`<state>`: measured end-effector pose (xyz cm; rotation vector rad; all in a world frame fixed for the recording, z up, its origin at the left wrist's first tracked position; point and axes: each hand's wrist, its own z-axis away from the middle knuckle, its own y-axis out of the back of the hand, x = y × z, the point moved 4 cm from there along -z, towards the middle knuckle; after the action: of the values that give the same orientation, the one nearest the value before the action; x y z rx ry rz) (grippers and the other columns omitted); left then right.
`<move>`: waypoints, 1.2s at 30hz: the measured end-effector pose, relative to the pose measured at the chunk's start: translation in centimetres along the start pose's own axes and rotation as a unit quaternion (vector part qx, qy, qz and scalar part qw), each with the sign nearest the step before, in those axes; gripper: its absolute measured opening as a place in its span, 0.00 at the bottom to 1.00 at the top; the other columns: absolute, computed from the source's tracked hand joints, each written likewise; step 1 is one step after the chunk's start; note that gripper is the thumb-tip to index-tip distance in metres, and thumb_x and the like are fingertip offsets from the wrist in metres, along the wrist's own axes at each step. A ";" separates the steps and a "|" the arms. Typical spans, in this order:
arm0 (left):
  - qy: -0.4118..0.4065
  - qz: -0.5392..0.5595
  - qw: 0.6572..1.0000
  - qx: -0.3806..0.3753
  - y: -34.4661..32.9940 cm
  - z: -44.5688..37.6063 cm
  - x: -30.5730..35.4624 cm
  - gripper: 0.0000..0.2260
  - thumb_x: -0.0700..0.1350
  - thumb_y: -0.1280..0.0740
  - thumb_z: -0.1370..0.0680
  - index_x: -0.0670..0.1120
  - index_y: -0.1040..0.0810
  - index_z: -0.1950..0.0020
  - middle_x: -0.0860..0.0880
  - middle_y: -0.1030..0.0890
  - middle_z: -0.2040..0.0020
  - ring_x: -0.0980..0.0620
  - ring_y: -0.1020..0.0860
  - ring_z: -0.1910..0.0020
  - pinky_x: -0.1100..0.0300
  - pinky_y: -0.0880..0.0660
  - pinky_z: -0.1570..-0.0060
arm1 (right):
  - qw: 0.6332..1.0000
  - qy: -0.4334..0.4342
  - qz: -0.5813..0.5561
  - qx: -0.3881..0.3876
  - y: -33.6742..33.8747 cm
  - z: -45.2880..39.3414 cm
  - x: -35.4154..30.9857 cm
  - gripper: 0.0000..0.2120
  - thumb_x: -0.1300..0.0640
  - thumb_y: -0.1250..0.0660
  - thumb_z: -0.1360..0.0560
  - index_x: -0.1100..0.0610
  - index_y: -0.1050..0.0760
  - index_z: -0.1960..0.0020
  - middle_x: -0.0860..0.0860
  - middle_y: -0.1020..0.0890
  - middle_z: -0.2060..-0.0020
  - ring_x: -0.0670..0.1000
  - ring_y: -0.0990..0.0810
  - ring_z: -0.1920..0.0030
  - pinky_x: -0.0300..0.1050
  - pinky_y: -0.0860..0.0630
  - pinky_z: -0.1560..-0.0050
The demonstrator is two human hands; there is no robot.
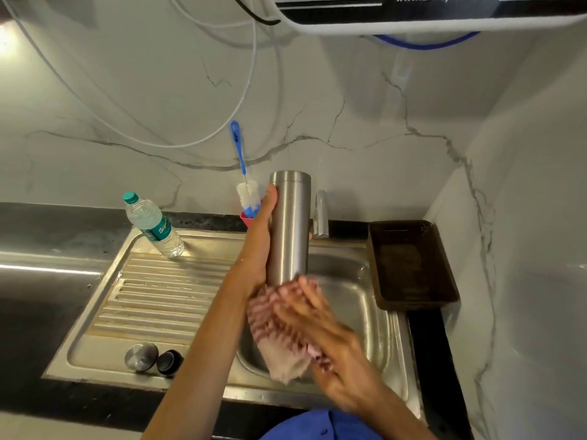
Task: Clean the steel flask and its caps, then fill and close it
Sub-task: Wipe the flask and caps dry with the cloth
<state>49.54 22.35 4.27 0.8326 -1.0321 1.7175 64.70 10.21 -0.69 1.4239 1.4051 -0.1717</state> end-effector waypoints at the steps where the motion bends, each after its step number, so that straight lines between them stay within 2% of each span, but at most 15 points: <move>1: -0.012 0.001 1.000 0.004 0.4 -0.1 0.2 0.37 0.73 0.33 0.29 0.43 0.19 0.35 0.40 0.13 0.54 0.41 0.14 0.54 0.53 0.16 0.57 | 0.998 -0.021 -0.052 -0.029 0.3 0.7 -0.2 0.23 0.54 0.38 0.18 0.55 0.27 0.24 0.45 0.32 0.21 0.53 0.39 0.18 0.48 0.41 0.19; 3: -0.026 0.009 1.000 0.009 1.3 -0.3 0.1 0.38 0.74 0.35 0.28 0.43 0.19 0.34 0.38 0.13 0.52 0.41 0.14 0.53 0.53 0.17 0.58 | 0.958 -0.154 -0.243 0.005 2.6 0.9 0.0 0.15 0.60 0.31 0.25 0.57 0.15 0.40 0.43 0.16 0.37 0.46 0.20 0.33 0.39 0.23 0.35; 5: -0.031 -0.004 0.999 0.005 1.9 -0.4 -0.3 0.40 0.75 0.36 0.27 0.43 0.19 0.33 0.35 0.14 0.48 0.42 0.14 0.54 0.53 0.17 0.58 | 0.911 -0.237 -0.311 0.130 5.6 -0.3 1.0 0.08 0.57 0.30 0.28 0.48 0.13 0.57 0.45 0.12 0.57 0.43 0.14 0.56 0.39 0.17 0.53; 7: -0.035 -0.028 0.999 -0.015 2.2 -0.2 -1.1 0.40 0.75 0.37 0.26 0.43 0.20 0.32 0.35 0.14 0.44 0.41 0.14 0.52 0.50 0.17 0.52 | 0.871 -0.284 -0.318 0.244 8.5 -2.1 2.7 0.14 0.62 0.34 0.20 0.46 0.13 0.50 0.49 0.12 0.51 0.50 0.13 0.49 0.50 0.16 0.45; 11: -0.034 -0.162 0.983 -0.076 0.4 0.8 -3.6 0.37 0.76 0.40 0.24 0.46 0.20 0.33 0.38 0.13 0.45 0.39 0.14 0.48 0.47 0.17 0.46 | 0.846 -0.238 -0.323 0.352 10.9 -6.6 4.3 0.13 0.65 0.36 0.17 0.50 0.19 0.43 0.45 0.13 0.51 0.45 0.16 0.48 0.40 0.21 0.49; 13: -0.055 -0.200 0.975 -0.073 -1.5 1.3 -4.4 0.32 0.72 0.41 0.20 0.46 0.20 0.35 0.39 0.14 0.45 0.42 0.15 0.50 0.50 0.17 0.49 | 0.883 -0.204 -0.272 0.324 9.1 -8.0 3.5 0.12 0.65 0.34 0.19 0.50 0.19 0.43 0.41 0.15 0.53 0.42 0.18 0.51 0.41 0.24 0.49; 15: -0.062 -0.182 0.979 -0.073 -2.6 1.2 -4.8 0.24 0.63 0.39 0.15 0.44 0.21 0.33 0.41 0.15 0.42 0.45 0.15 0.46 0.54 0.18 0.45 | 0.935 -0.131 -0.159 0.290 6.9 -8.3 2.2 0.22 0.68 0.36 0.19 0.51 0.24 0.29 0.43 0.20 0.33 0.49 0.24 0.29 0.52 0.25 0.31; 17: -0.045 -0.165 0.982 -0.076 -2.2 0.7 -5.7 0.14 0.49 0.37 0.13 0.44 0.23 0.30 0.46 0.17 0.36 0.45 0.18 0.37 0.55 0.20 0.38 | 0.962 -0.057 -0.063 0.261 5.1 -7.6 2.2 0.26 0.70 0.40 0.18 0.58 0.33 0.22 0.52 0.31 0.21 0.57 0.40 0.18 0.64 0.39 0.20; 20: 0.035 -0.099 0.993 -0.054 -0.7 1.4 -6.8 0.10 0.37 0.43 0.12 0.45 0.24 0.37 0.48 0.19 0.42 0.54 0.18 0.49 0.67 0.19 0.57 | 0.975 -0.059 -0.058 0.205 2.6 -5.8 3.0 0.26 0.49 0.46 0.14 0.57 0.38 0.19 0.51 0.36 0.18 0.61 0.43 0.18 0.71 0.38 0.23; 22: 0.048 -0.066 0.997 -0.006 -0.1 1.9 -5.4 0.15 0.47 0.46 0.11 0.42 0.22 0.40 0.47 0.18 0.52 0.54 0.19 0.55 0.67 0.20 0.63 | 0.986 -0.050 -0.048 0.152 0.6 -3.2 2.4 0.29 0.41 0.52 0.14 0.56 0.39 0.19 0.50 0.36 0.18 0.61 0.41 0.18 0.69 0.34 0.24; 26: -0.031 -0.079 0.996 0.022 -0.4 0.1 0.3 0.37 0.75 0.39 0.24 0.45 0.20 0.34 0.37 0.13 0.47 0.37 0.13 0.48 0.45 0.16 0.46 | 0.989 -0.091 -0.117 0.000 -1.8 1.8 1.4 0.28 0.39 0.46 0.15 0.55 0.28 0.23 0.46 0.30 0.22 0.52 0.35 0.20 0.50 0.35 0.21; 28: -0.064 -0.094 0.993 0.016 -0.3 -0.5 1.8 0.38 0.76 0.40 0.26 0.46 0.20 0.34 0.37 0.13 0.47 0.35 0.14 0.46 0.44 0.16 0.47 | 0.943 -0.216 -0.252 0.012 -1.3 3.0 1.8 0.22 0.44 0.28 0.24 0.54 0.17 0.35 0.52 0.19 0.32 0.49 0.22 0.30 0.47 0.25 0.30; 30: -0.054 -0.071 0.996 -0.014 0.4 -0.7 1.6 0.44 0.79 0.41 0.30 0.43 0.19 0.35 0.37 0.14 0.50 0.35 0.15 0.48 0.49 0.16 0.54 | 0.857 -0.359 -0.355 0.104 -0.2 4.1 3.5 0.13 0.52 0.25 0.28 0.54 0.13 0.45 0.57 0.13 0.43 0.53 0.14 0.43 0.49 0.17 0.43; 33: -0.027 -0.037 0.998 -0.041 1.0 -0.4 0.2 0.45 0.80 0.41 0.33 0.42 0.18 0.40 0.38 0.15 0.54 0.39 0.15 0.54 0.52 0.16 0.57 | 0.749 -0.425 -0.429 0.272 3.4 3.2 5.3 0.14 0.66 0.38 0.19 0.59 0.19 0.37 0.60 0.14 0.43 0.59 0.14 0.44 0.50 0.15 0.48; 36: -0.022 -0.066 0.995 -0.066 0.7 0.0 -2.3 0.39 0.73 0.26 0.32 0.47 0.25 0.31 0.38 0.13 0.47 0.41 0.13 0.54 0.50 0.15 0.57 | 0.700 -0.357 -0.499 0.365 7.9 -0.2 5.3 0.20 0.54 0.36 0.19 0.55 0.26 0.28 0.55 0.16 0.37 0.56 0.17 0.37 0.54 0.21 0.37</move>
<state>49.69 21.38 2.11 0.8372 -1.0846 1.5092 72.29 15.88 -0.05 0.7680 1.2906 -1.9530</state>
